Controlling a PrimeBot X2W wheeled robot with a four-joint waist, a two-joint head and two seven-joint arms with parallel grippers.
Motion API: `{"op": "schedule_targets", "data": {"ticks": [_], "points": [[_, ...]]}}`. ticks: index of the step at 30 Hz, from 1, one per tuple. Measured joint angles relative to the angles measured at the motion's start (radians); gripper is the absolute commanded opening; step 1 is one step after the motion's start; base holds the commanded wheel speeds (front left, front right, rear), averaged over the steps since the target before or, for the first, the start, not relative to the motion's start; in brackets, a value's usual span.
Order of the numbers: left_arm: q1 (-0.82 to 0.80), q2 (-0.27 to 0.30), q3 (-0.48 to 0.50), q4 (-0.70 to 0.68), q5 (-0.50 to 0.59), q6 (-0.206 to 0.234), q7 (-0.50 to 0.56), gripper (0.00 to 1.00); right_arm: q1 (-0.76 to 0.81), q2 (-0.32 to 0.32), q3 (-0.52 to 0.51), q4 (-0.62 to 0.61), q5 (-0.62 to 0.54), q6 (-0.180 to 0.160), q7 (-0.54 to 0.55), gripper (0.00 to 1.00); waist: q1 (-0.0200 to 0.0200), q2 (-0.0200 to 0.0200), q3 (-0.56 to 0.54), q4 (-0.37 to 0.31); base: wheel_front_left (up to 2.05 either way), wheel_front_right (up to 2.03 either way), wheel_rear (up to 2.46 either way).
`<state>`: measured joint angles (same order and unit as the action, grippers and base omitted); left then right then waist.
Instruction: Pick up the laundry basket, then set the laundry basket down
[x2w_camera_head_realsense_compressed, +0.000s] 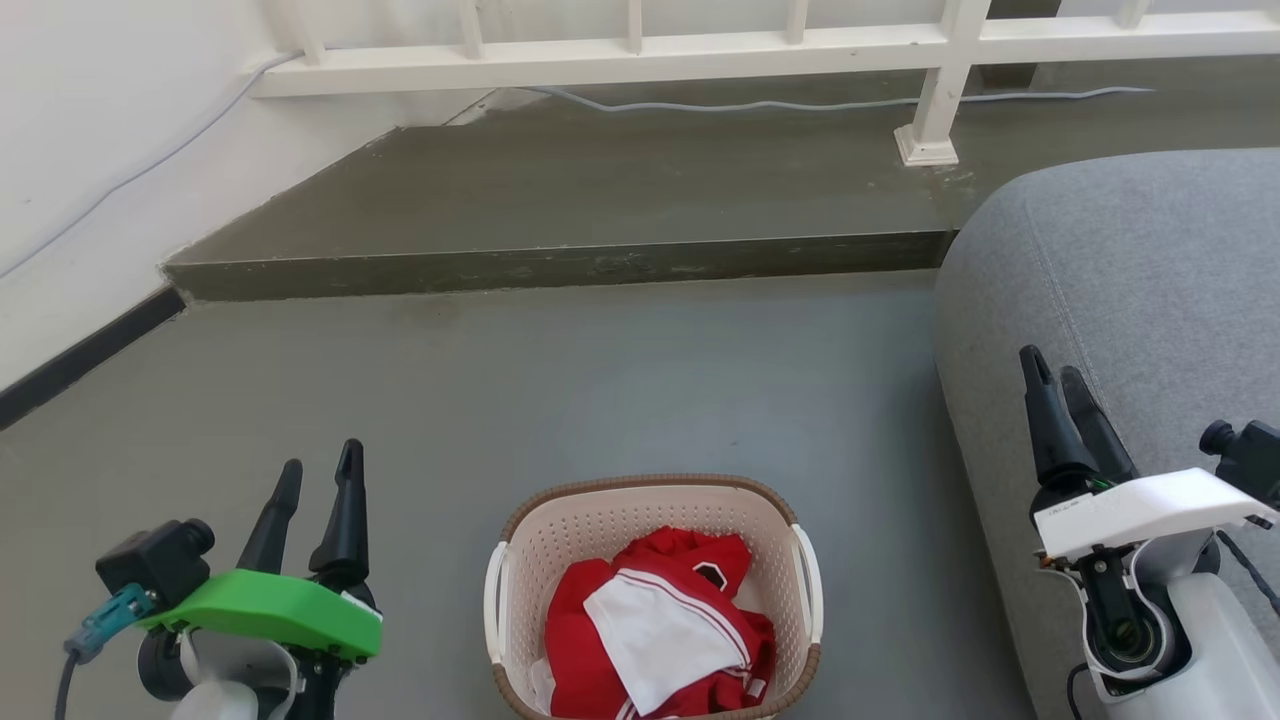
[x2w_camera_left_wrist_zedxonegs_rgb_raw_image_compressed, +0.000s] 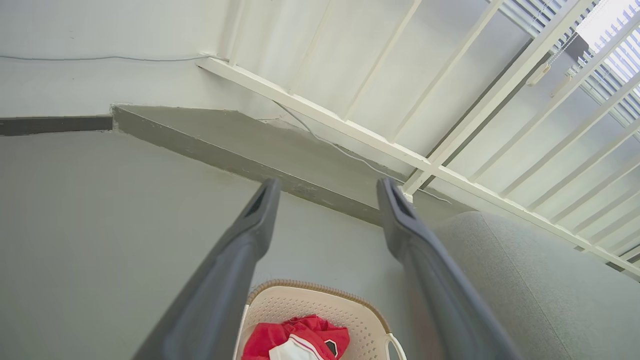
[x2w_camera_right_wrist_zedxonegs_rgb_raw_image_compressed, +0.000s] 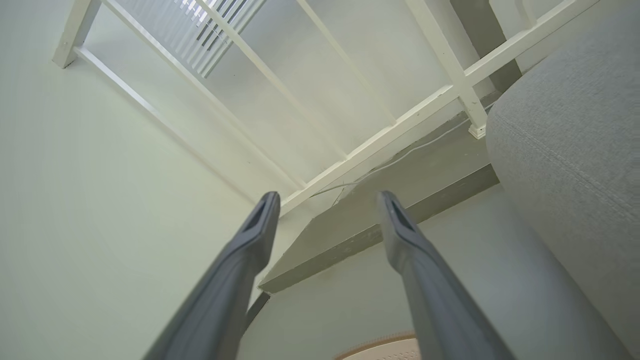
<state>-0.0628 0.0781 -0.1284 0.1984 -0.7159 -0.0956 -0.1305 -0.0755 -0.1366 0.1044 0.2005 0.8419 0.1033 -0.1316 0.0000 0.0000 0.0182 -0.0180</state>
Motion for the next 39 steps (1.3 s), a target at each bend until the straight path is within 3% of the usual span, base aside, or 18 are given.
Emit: {"op": "schedule_targets", "data": {"ticks": [34,39], "points": [[0.000,-0.023,-0.037,-0.066,0.435,-0.001,-0.118,1.00,-0.022,0.009,0.034,0.001,-0.438,-0.017,-0.116,1.00,0.0000,0.0000,0.000,-0.008,0.00,0.00,0.00],[0.000,-0.025,-0.036,-0.073,0.448,-0.002,-0.121,1.00,-0.024,0.012,0.032,0.002,-0.462,-0.017,-0.120,1.00,0.0000,0.0000,0.004,-0.008,0.00,0.00,0.00]]}}
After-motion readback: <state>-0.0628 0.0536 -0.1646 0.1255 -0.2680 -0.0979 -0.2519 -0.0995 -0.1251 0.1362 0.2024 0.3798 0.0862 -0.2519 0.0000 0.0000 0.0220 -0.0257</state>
